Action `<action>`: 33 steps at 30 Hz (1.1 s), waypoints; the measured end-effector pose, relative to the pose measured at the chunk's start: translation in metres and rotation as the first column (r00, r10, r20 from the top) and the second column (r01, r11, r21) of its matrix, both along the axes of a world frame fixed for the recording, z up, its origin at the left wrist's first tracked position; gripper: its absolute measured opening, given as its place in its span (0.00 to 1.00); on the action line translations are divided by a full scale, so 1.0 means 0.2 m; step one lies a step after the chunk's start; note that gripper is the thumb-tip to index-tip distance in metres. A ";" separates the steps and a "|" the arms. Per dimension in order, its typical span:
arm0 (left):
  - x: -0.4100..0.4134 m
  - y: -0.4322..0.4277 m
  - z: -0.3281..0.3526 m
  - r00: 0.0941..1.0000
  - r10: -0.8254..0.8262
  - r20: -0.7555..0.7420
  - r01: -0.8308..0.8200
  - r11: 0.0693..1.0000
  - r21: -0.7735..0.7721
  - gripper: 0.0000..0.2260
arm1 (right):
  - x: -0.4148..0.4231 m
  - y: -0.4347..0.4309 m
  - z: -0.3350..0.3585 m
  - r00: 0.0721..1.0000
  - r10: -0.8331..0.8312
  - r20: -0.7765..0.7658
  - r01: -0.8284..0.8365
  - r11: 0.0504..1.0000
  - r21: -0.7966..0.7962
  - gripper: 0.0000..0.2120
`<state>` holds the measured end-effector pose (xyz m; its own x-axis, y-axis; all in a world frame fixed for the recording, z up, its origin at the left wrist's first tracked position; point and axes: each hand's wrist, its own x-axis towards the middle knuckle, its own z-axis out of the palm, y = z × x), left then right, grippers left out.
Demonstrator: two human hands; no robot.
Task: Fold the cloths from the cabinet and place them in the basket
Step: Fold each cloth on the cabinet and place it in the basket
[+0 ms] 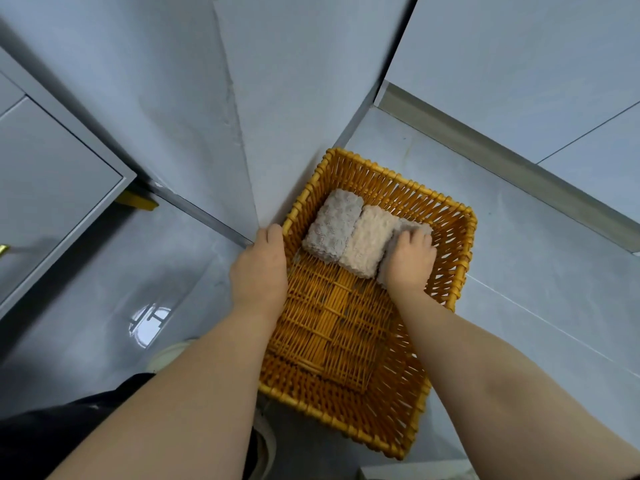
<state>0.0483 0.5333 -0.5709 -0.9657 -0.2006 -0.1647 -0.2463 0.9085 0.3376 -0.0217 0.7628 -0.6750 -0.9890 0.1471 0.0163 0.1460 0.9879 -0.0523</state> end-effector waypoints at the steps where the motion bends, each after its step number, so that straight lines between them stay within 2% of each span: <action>1: 0.00 0.00 0.00 1.000 0.013 0.008 -0.013 1.000 -0.003 0.09 | 0.03 0.00 -0.04 0.999 0.019 0.045 -0.019 1.000 0.009 0.12; 3: -0.01 -0.01 -0.02 0.998 0.061 0.025 -0.061 0.998 0.000 0.09 | 0.05 0.00 -0.09 0.987 -0.004 0.162 0.012 0.999 -0.049 0.19; 5: -0.02 -0.02 -0.04 0.994 0.096 0.042 -0.097 0.995 0.006 0.08 | 0.05 -0.02 -0.11 0.961 -0.105 0.255 0.145 0.979 -0.143 0.26; 7: -0.02 -0.03 -0.05 0.993 0.096 0.064 -0.096 0.995 0.000 0.06 | 0.04 -0.07 -0.10 0.935 -0.204 0.290 0.281 0.924 -0.258 0.29; 10: -0.03 -0.04 -0.06 0.990 0.099 0.098 -0.099 0.995 -0.012 0.06 | 0.02 -0.11 -0.08 0.919 -0.290 0.267 0.377 0.845 -0.381 0.29; 13: -0.03 -0.05 -0.07 0.993 0.079 0.087 -0.079 0.997 -0.006 0.06 | 0.03 -0.08 -0.05 0.914 -0.330 0.239 0.393 0.865 -0.311 0.30; 16: -0.04 -0.06 -0.08 0.994 0.060 0.096 -0.063 0.998 0.028 0.07 | 0.02 -0.08 -0.02 0.884 -0.311 0.350 0.382 0.911 -0.155 0.31; 18: -0.06 -0.06 -0.08 0.991 0.062 0.117 -0.067 0.997 0.041 0.07 | 0.00 -0.10 0.00 0.842 -0.319 0.435 0.407 0.905 -0.124 0.32; 20: -0.07 -0.06 -0.08 0.988 0.066 0.143 -0.072 0.997 0.039 0.08 | -0.01 -0.12 0.04 0.849 -0.345 0.401 0.429 0.893 -0.139 0.29; 23: -0.06 -0.06 -0.07 0.983 0.056 0.175 -0.064 0.997 0.040 0.07 | 0.03 -0.19 0.11 0.925 -0.300 0.232 0.343 0.923 -0.176 0.23; 26: -0.05 -0.08 -0.03 0.978 0.025 0.208 -0.043 0.996 0.083 0.07 | 0.10 -0.32 0.17 0.985 -0.092 0.148 0.130 0.954 -0.271 0.21; 31: -0.02 -0.16 0.10 0.965 -0.042 0.260 -0.010 0.981 0.194 0.11 | 0.19 -0.52 0.32 0.989 0.108 0.102 -0.059 0.916 -0.397 0.15; 33: -0.01 -0.19 0.17 0.957 -0.067 0.283 0.010 0.980 0.197 0.12 | 0.22 -0.59 0.41 0.982 0.186 0.030 -0.158 0.898 -0.410 0.13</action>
